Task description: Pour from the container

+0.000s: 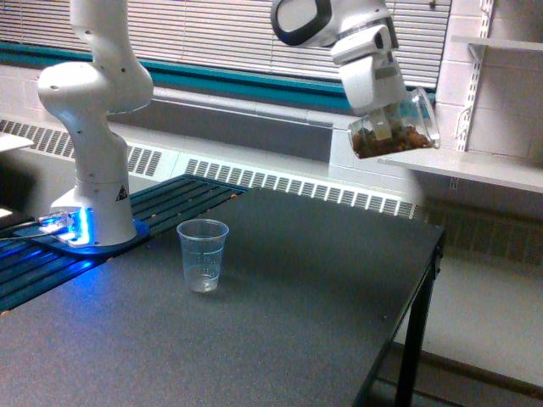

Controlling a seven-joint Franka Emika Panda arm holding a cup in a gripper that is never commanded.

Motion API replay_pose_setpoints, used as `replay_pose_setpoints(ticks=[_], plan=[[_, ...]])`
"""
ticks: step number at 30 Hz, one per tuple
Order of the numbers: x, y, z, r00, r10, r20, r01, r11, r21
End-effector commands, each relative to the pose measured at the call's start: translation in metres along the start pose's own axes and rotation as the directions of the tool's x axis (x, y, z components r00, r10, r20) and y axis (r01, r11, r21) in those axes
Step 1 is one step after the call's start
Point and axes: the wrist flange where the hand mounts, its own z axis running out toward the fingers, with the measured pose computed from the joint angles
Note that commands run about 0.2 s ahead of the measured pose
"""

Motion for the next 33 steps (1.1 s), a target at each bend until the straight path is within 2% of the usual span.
replay_pose_setpoints(ticks=[1, 10, 18, 33], plan=[[-0.016, 0.001, -0.014, 0.999, -0.034, -0.008, 0.034, 0.999, -0.004], [-0.046, 0.016, -0.024, 0.995, -0.097, -0.005, 0.097, 0.995, -0.037], [-0.068, 0.044, -0.034, 0.991, -0.135, 0.0, 0.135, 0.988, -0.071], [-0.095, 0.109, -0.046, 0.991, -0.13, 0.025, 0.132, 0.985, -0.114]])
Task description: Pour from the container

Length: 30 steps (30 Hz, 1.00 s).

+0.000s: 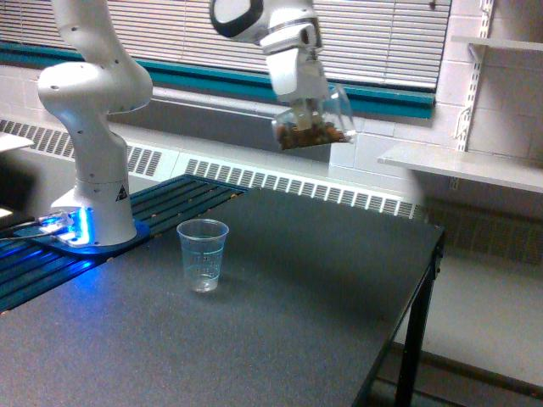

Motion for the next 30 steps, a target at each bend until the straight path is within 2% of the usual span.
replay_pose_setpoints(ticks=[1, 14, 30], plan=[[-0.009, 0.031, -0.001, 1.0, -0.013, 0.012, 0.013, 1.0, -0.027], [-0.042, 0.083, -0.004, 0.999, 0.02, 0.036, -0.017, 0.997, -0.078], [-0.093, 0.123, 0.005, 0.994, 0.056, 0.09, -0.045, 0.991, -0.128]])
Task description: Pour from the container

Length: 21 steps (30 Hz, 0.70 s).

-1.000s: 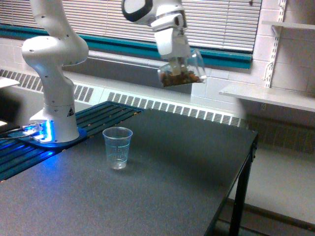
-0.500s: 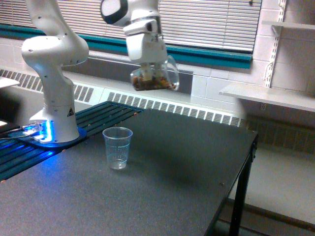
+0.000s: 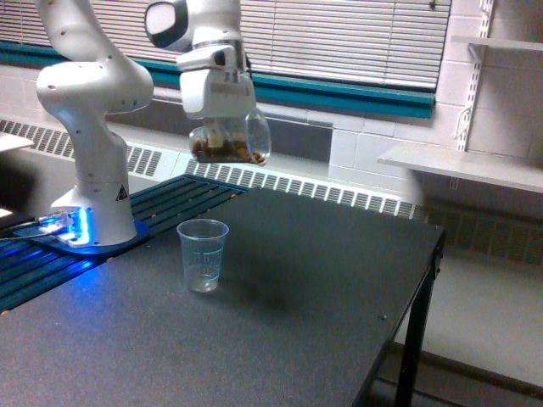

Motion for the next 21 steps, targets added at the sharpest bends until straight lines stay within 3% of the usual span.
replay_pose_setpoints(ticks=[1, 12, 21], plan=[[-0.016, 0.014, 0.006, 1.0, 0.001, 0.022, -0.001, 1.0, -0.019], [-0.04, 0.046, 0.02, 0.996, 0.058, 0.064, -0.055, 0.997, -0.052], [-0.037, 0.062, 0.016, 0.992, 0.103, 0.073, -0.098, 0.993, -0.069]])
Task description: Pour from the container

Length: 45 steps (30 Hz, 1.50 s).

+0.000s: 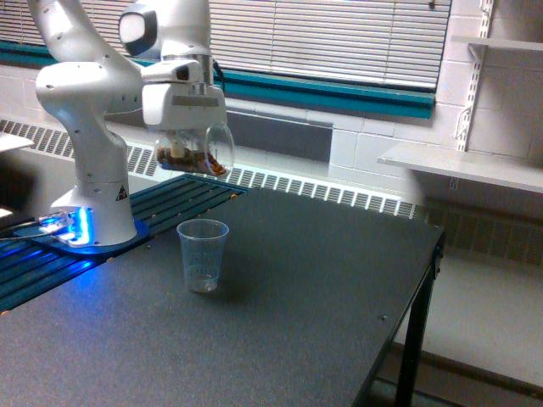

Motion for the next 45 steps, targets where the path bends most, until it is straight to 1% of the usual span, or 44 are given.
replay_pose_setpoints(ticks=[1, 6, 15, 20, 26, 33, 41, 45], plan=[[-0.006, 0.013, 0.01, 0.999, 0.034, 0.034, -0.034, 0.999, -0.022], [-0.009, 0.011, 0.014, 0.998, 0.033, 0.052, -0.031, 0.999, -0.028], [-0.015, 0.004, 0.027, 0.996, 0.028, 0.089, -0.023, 0.999, -0.047], [-0.015, 0.003, 0.033, 0.994, 0.038, 0.099, -0.033, 0.998, -0.057], [-0.015, 0.005, 0.037, 0.994, 0.054, 0.099, -0.047, 0.996, -0.071], [-0.013, 0.009, 0.036, 0.992, 0.086, 0.091, -0.079, 0.994, -0.077], [-0.014, 0.013, 0.028, 0.989, 0.127, 0.078, -0.121, 0.989, -0.082], [-0.017, 0.01, 0.022, 0.987, 0.144, 0.075, -0.139, 0.987, -0.076]])
